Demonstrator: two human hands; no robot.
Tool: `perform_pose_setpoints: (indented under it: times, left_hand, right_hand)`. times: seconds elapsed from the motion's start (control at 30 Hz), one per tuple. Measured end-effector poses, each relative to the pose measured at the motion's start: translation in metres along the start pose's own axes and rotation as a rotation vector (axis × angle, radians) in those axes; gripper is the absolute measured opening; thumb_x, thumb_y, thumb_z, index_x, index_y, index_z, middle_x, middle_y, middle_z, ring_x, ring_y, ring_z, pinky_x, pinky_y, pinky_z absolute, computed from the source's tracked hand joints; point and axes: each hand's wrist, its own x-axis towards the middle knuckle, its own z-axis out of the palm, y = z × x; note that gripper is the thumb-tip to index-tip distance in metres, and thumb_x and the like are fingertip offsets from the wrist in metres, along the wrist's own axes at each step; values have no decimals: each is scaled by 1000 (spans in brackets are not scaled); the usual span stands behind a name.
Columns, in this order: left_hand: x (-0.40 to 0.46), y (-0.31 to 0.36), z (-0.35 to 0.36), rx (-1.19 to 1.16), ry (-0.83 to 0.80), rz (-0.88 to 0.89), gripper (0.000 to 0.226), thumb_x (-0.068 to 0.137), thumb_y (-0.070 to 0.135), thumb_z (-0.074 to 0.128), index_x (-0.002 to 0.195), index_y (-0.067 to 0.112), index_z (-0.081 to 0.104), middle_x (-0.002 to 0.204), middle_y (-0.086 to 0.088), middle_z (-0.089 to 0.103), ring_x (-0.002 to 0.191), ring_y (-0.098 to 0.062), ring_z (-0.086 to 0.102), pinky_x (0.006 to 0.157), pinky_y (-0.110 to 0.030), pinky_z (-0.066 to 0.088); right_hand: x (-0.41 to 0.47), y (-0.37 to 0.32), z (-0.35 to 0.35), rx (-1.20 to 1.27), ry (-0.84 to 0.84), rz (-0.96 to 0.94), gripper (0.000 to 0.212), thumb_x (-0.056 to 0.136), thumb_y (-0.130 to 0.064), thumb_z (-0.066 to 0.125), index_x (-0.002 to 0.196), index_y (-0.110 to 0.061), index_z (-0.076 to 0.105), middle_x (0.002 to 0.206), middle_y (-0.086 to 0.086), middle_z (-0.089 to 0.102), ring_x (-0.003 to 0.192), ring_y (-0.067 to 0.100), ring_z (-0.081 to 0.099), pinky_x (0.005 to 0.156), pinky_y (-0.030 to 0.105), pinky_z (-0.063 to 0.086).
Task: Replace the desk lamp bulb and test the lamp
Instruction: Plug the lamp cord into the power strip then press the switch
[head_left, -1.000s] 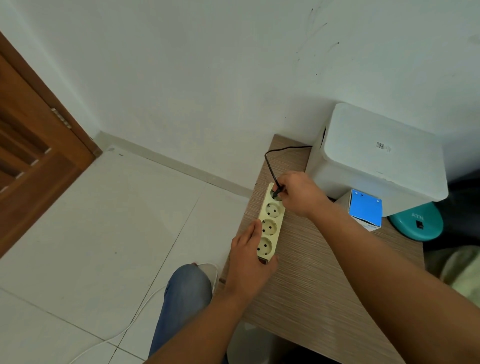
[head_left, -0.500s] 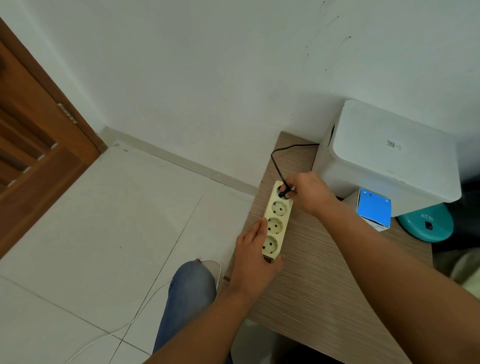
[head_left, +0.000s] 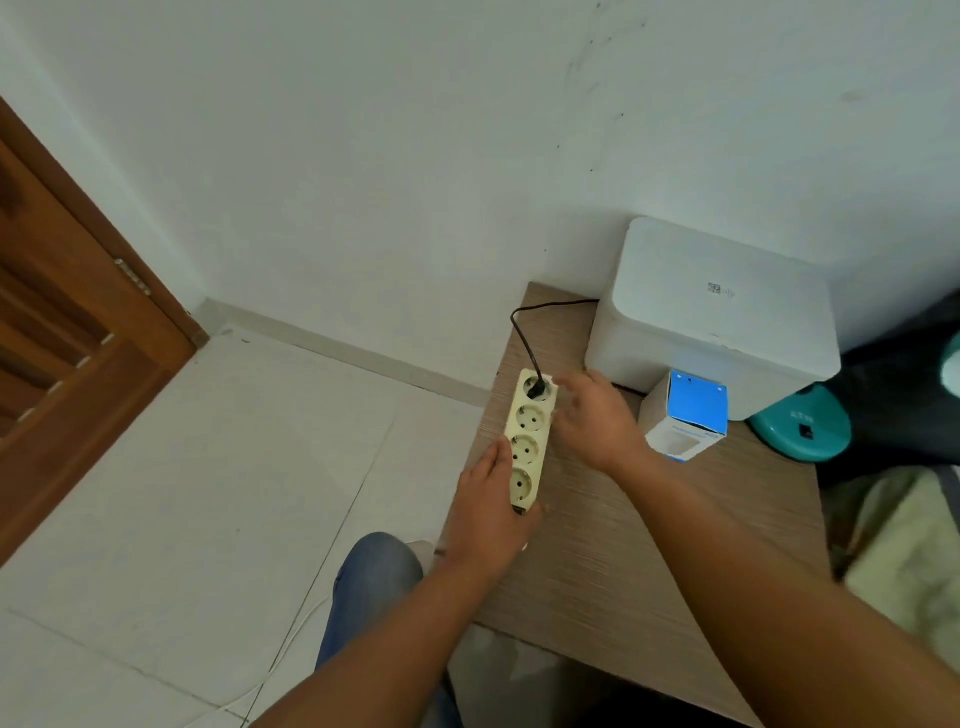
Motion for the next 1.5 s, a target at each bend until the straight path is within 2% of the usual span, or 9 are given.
perform_pose_setpoints:
  times: [0.2,0.37,0.57,0.7,0.83,0.93,1.07,1.27,1.5]
  left_hand:
    - [-15,25,-2,138,57,60,91,90,48,61,159,15,10,163,-1,24,143,-22,22,118,-34,27]
    - [-36,58,19,249,98,201,78,93,44,57,157,15,23,161,-1,30,146,-22,22,121,-33,16]
    - [-48,100,63,219,-107,355,72,95,34,58,157,19,25,161,4,29,148,-16,21,120,-25,13]
    - [-37,136,96,207,-299,392,71,93,30,60,155,14,29,160,-2,31,148,-19,24,120,-26,17]
    - [-9,174,129,247,-381,431,64,90,28,61,148,11,39,155,-8,38,144,-27,33,120,-34,27]
    - [18,196,152,310,-374,464,72,92,27,60,154,8,29,161,-9,29,148,-27,26,123,-33,20]
    - [52,213,181,391,-352,526,76,93,27,58,157,8,22,164,-11,21,151,-29,20,124,-36,17]
    - [85,217,217,447,-305,549,81,98,33,50,159,12,1,168,-4,-4,154,-30,-3,123,-36,5]
    - [104,204,240,519,-197,591,78,93,40,37,159,12,6,168,-5,2,153,-28,7,123,-45,20]
  right_hand:
    - [-77,31,-15,115,64,78,36,91,-12,60,126,-21,61,112,-3,61,92,8,57,82,23,45]
    - [-133,85,-29,171,133,201,25,94,-17,57,116,-24,66,99,-7,64,79,3,56,75,21,47]
    - [-174,149,-58,183,219,349,27,92,-16,57,118,-21,66,102,-2,68,80,6,58,78,26,47]
    - [-184,184,-77,206,297,427,35,91,-12,56,125,-19,64,119,3,67,101,15,62,92,26,47]
    - [-179,211,-89,196,309,475,45,92,-8,53,136,-15,57,134,5,58,119,19,57,100,27,43]
    - [-166,233,-92,176,338,465,48,88,-9,56,135,-18,57,131,7,59,116,20,58,99,29,46]
    - [-141,255,-94,171,361,444,52,86,-3,56,137,-13,56,132,9,57,122,23,53,100,24,36]
    - [-101,269,-95,70,376,426,59,87,-6,55,145,-17,48,151,12,40,136,32,39,114,42,34]
    - [-77,281,-92,-41,250,415,73,87,-14,58,152,-32,30,164,8,15,146,32,20,115,51,29]
